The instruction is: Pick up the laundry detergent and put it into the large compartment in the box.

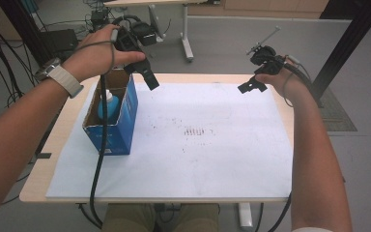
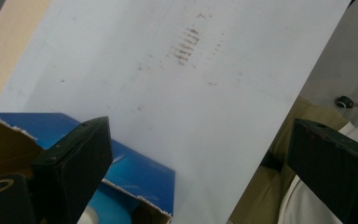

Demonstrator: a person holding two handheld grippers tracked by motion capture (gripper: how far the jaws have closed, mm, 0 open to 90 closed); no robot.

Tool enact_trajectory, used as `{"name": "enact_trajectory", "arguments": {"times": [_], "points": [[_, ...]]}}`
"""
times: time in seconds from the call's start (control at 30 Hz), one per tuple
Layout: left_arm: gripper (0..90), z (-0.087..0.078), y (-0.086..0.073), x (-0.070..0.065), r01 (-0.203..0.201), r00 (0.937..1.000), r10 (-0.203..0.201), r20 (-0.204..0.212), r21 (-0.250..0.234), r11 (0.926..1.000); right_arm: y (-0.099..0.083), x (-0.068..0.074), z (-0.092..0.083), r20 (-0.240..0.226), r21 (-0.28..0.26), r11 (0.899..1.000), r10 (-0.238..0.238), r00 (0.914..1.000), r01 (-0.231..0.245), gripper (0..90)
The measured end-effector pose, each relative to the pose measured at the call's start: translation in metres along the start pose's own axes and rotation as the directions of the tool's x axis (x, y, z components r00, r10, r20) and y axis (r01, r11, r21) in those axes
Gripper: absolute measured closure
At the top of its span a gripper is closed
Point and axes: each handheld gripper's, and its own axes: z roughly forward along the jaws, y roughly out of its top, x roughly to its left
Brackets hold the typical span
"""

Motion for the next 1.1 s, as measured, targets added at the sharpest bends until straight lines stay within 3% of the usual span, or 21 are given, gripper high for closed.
{"name": "enact_trajectory", "arguments": {"times": [0.3,0.47,0.77,1.1], "points": [[7.4,0.022,0.008,-0.012,-0.109,0.9935,0.109,0.033,-0.015,0.9939,-0.007,0.000,0.002,-0.002,0.001,1.000,0.022,0.9998,-0.022,10.6],[7.4,0.041,0.018,-0.023,-0.169,0.9852,0.168,0.035,0.025,0.9854,-0.010,0.000,0.003,-0.002,0.005,0.999,0.036,0.9993,-0.036,10.5],[7.4,0.055,0.021,-0.028,-0.197,0.9794,0.196,0.048,0.018,0.9802,-0.013,0.001,0.004,-0.001,0.001,0.999,0.037,0.9993,-0.037,10.3],[7.5,0.070,0.023,-0.035,-0.232,0.9723,0.231,0.036,0.036,0.9720,-0.013,0.002,0.003,-0.002,-0.004,0.999,0.038,0.9993,-0.038,10.2]]}}
